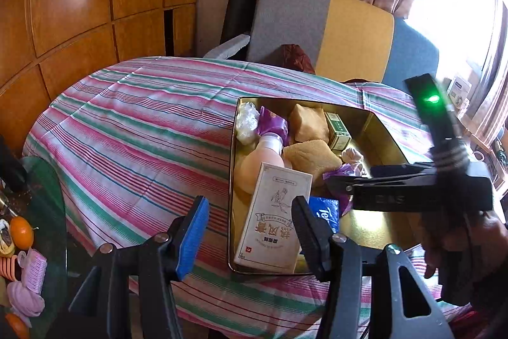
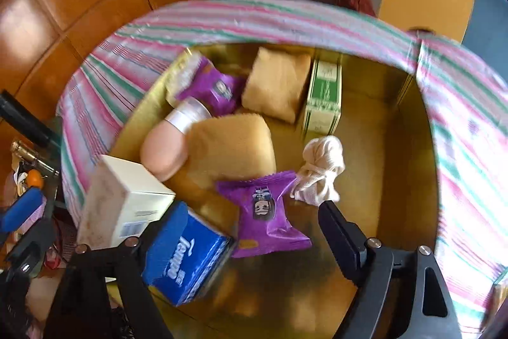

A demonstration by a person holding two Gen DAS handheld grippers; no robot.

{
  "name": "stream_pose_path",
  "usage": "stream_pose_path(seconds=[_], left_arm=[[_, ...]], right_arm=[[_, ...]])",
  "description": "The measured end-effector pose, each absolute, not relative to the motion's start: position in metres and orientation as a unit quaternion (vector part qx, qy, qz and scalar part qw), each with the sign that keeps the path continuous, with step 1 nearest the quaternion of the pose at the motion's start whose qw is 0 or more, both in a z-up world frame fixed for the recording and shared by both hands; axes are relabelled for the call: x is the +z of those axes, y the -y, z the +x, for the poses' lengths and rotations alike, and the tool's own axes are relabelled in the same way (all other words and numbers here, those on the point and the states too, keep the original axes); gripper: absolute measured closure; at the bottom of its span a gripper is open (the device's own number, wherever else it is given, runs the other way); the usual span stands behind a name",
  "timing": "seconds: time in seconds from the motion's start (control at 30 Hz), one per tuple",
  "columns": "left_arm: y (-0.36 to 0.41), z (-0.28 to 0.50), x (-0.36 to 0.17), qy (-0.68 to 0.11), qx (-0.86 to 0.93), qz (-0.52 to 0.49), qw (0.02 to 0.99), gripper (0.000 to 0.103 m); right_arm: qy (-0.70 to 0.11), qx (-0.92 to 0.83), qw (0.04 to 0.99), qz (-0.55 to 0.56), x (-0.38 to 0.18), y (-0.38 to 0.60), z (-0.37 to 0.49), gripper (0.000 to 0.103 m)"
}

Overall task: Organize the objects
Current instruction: 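Carry the purple packet into the tray and open the right gripper, then move both grippers back toward the Weidan bag and white plastic ball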

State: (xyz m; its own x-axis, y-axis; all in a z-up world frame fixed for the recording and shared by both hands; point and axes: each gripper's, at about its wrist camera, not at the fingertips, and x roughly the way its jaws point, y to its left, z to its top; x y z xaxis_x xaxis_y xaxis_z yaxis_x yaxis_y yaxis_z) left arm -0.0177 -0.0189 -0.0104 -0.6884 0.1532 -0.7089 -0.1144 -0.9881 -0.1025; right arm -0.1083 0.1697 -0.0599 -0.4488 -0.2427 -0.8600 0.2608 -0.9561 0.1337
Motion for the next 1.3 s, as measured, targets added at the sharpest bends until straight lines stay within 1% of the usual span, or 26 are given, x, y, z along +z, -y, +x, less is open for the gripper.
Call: stream_pose_path(seconds=[0.27, 0.77, 0.97, 1.3], left_arm=[[0.008, -0.012, -0.006, 0.015, 0.919, -0.384, 0.089, 0.048], [-0.013, -0.007, 0.000, 0.002, 0.917, -0.381, 0.116, 0.048], [-0.025, -0.007, 0.005, -0.002, 0.916, -0.378, 0.135, 0.048], [-0.054, -0.009, 0.010, -0.003, 0.908, -0.379, 0.180, 0.048]], right_arm=[[0.024, -0.881, 0.144, 0.450, -0.021, -0.191, -0.077, 0.014], [0.046, -0.903, 0.099, 0.416, -0.003, -0.247, -0.030, 0.014], [0.076, -0.905, 0.045, 0.415, 0.000, -0.301, -0.017, 0.014], [0.117, -0.899, -0.082, 0.415, 0.005, -0.418, 0.014, 0.014]])
